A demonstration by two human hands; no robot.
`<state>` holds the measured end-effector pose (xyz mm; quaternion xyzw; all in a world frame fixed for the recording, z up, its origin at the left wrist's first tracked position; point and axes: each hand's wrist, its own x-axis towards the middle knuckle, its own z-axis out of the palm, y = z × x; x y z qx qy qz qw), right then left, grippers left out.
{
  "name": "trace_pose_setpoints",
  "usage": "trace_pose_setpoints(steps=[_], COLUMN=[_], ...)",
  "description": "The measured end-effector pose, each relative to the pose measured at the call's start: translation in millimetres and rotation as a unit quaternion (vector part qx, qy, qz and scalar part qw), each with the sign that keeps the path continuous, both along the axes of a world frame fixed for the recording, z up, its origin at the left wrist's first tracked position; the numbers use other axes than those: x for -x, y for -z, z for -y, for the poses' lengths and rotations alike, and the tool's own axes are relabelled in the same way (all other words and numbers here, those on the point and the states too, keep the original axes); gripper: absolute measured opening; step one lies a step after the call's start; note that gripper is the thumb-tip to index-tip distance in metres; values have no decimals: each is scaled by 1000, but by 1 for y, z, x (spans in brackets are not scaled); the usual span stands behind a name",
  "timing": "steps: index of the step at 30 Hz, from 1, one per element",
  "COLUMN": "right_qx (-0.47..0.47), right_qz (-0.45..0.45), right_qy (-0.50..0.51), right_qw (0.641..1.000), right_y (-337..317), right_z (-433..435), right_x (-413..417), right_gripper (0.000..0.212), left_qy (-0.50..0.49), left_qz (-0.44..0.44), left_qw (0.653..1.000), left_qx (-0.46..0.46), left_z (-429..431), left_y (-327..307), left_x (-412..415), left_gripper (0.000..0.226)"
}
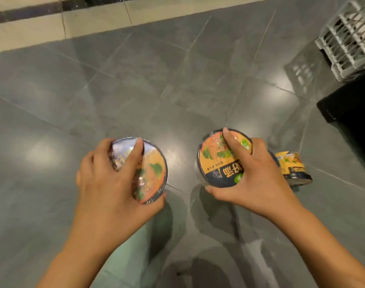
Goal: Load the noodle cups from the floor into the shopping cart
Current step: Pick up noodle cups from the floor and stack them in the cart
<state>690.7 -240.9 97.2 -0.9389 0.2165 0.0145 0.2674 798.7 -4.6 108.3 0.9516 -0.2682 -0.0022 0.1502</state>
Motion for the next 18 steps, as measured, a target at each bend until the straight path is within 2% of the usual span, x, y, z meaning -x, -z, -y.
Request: trace_pose_setpoints(steps=[6, 13, 18], right_qx=[32, 27, -32], right_qz=[-3, -26, -46], right_qy=[-39, -65, -56], right_qw=[999, 997, 997], right_y=[-188, -414, -518], right_z=[-15, -62, -102], right_x=[26, 69, 104], right_gripper=[110, 107, 114], left_qy=[-16, -76, -152], left_qz=[-62, -102, -114], left_qw=[997, 992, 982], left_qx=[-37, -5, 2], left_z=[-37, -83, -122], left_y=[-180, -410, -523], left_x=[29, 91, 147], left_gripper=[96, 96, 94])
